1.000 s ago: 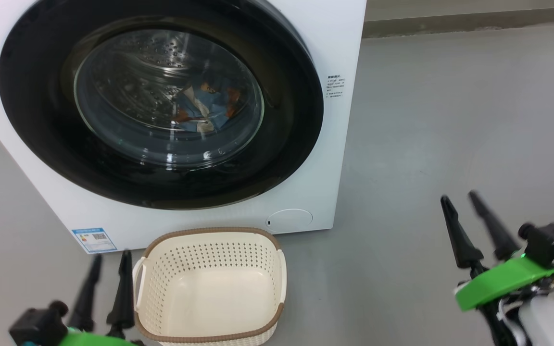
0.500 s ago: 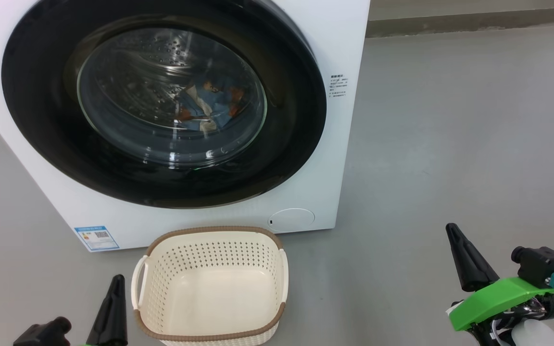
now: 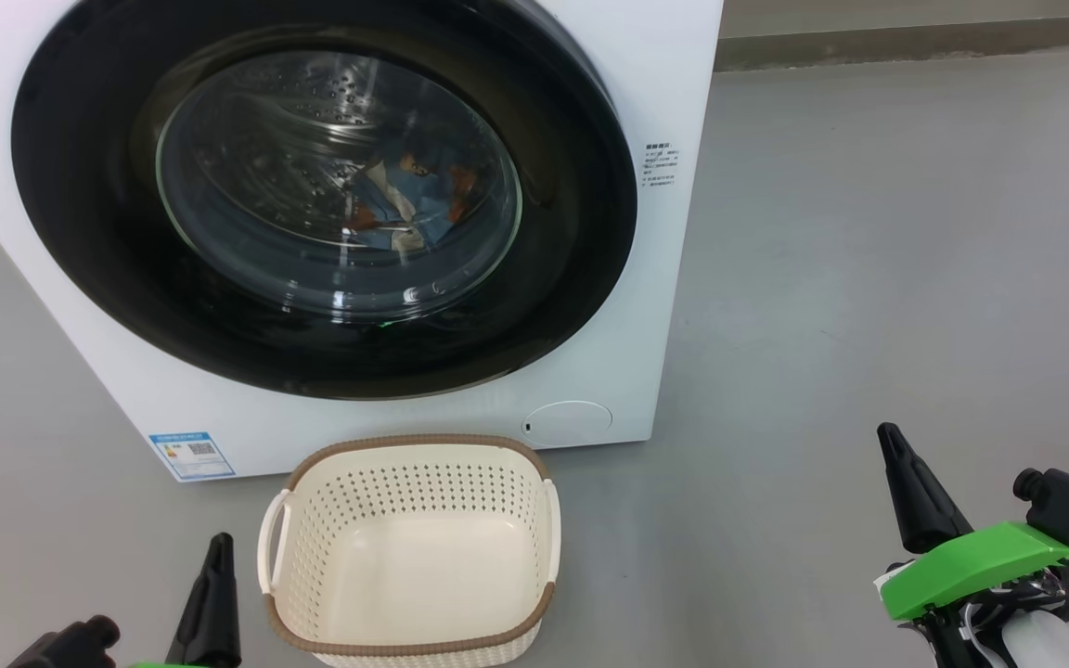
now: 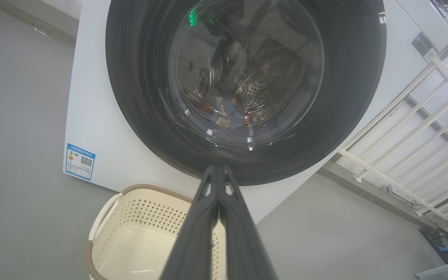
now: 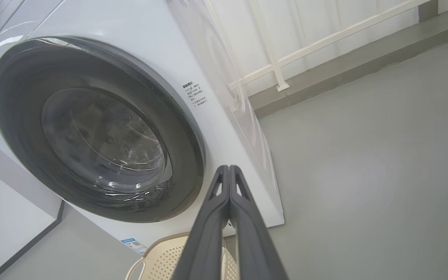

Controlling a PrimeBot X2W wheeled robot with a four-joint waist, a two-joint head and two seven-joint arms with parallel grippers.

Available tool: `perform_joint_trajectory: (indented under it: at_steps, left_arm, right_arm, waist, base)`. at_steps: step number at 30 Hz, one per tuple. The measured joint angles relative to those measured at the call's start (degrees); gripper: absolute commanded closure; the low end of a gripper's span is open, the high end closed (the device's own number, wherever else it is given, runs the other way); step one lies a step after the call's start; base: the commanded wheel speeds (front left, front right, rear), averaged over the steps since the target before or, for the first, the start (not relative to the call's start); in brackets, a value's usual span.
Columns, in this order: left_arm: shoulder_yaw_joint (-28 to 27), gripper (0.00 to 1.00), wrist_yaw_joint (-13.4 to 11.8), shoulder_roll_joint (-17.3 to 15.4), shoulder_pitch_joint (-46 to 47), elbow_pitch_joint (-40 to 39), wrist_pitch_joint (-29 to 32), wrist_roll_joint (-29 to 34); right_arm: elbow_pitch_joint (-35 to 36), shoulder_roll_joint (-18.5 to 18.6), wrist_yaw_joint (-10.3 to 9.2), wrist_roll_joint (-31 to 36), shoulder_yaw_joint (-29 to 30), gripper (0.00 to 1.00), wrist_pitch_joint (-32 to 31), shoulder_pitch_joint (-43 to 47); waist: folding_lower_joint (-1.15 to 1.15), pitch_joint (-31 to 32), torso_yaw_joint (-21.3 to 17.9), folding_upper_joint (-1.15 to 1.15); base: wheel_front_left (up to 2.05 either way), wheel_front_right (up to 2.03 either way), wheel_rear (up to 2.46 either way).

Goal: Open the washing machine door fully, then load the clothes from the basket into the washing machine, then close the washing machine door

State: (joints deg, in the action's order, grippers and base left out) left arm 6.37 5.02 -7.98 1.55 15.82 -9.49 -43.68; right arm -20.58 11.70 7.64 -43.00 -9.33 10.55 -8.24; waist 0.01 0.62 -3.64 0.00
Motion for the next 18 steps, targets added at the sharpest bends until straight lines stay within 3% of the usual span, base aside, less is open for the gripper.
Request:
perform_joint_trajectory:
  at_steps: [18]
  left_arm:
    - [-2.0, 1.0, 0.4, 0.7, 0.5, 0.0, 3.0, -8.5]
  right_arm:
    - [0.8, -1.4, 0.0, -8.3, 2.6, 1.0, -3.1, 0.5]
  waist:
    - [0.0, -0.1, 0.7, 0.0]
  base:
    - [0.0, 0.0, 0.0]
